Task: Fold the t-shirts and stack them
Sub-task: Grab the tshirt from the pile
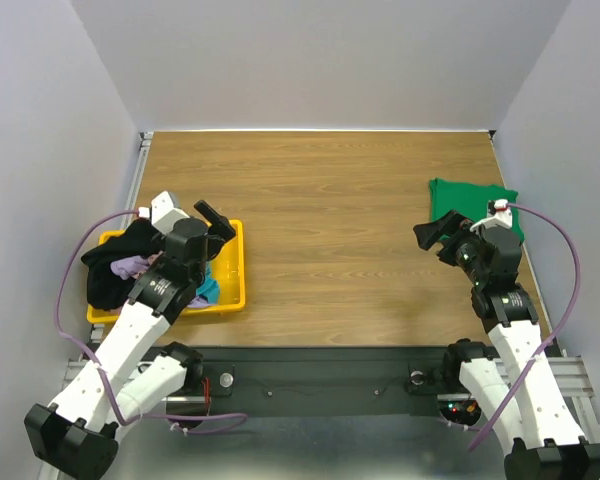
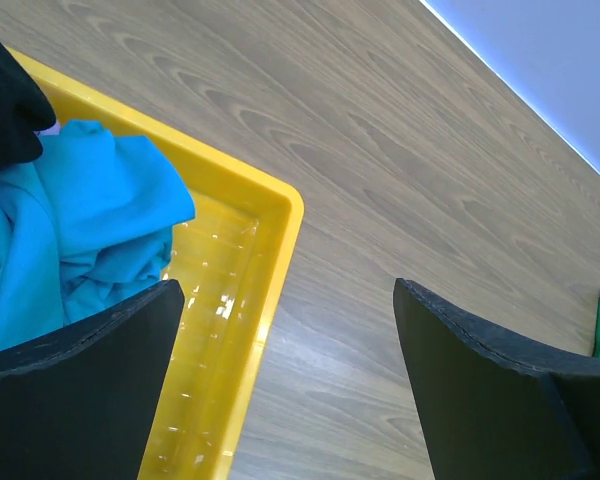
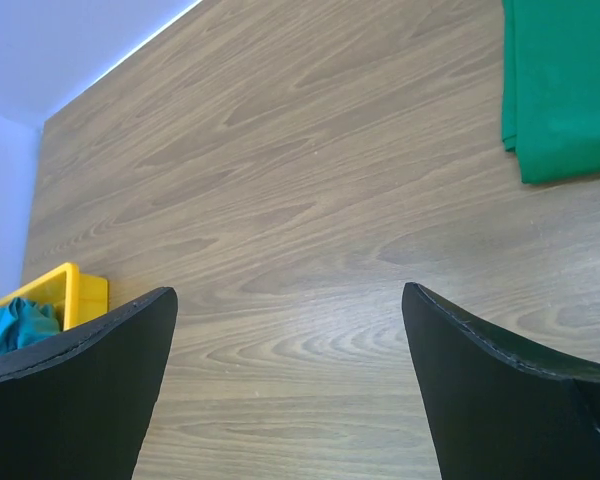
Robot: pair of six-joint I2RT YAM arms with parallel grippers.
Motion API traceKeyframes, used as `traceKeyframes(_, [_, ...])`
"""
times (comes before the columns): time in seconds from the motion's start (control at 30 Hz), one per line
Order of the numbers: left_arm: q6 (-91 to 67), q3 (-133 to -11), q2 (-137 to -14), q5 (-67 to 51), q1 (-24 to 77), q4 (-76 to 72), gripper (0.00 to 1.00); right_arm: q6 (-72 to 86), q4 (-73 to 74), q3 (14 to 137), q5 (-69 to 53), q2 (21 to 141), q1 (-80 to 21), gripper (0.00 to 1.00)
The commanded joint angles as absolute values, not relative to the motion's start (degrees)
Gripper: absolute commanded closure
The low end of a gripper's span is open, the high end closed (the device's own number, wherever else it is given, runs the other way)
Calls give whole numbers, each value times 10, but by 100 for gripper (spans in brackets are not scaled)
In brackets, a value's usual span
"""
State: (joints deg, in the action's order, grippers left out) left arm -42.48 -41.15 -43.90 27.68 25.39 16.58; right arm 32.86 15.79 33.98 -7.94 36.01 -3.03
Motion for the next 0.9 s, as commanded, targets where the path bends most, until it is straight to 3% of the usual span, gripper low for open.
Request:
traceKeyframes(0.0, [-423, -453, -450, 322, 252, 160, 1, 345, 121, 340, -70, 352, -29, 0])
traceKeyframes(0.3, [-479, -562, -549, 483, 193, 286, 1, 358, 115, 338, -85, 371, -29, 0])
traceKeyframes(0.57, [-418, -583, -631, 371, 25, 229, 2, 347, 114, 337, -87, 380, -29, 0])
traceKeyframes(0.83, [-408, -584, -691, 339, -23, 228, 18, 343, 114, 335, -78, 386, -29, 0])
traceKeyframes(0.87, [-409, -579, -693, 339, -25, 229, 23, 344, 114, 334, -76, 385, -29, 0])
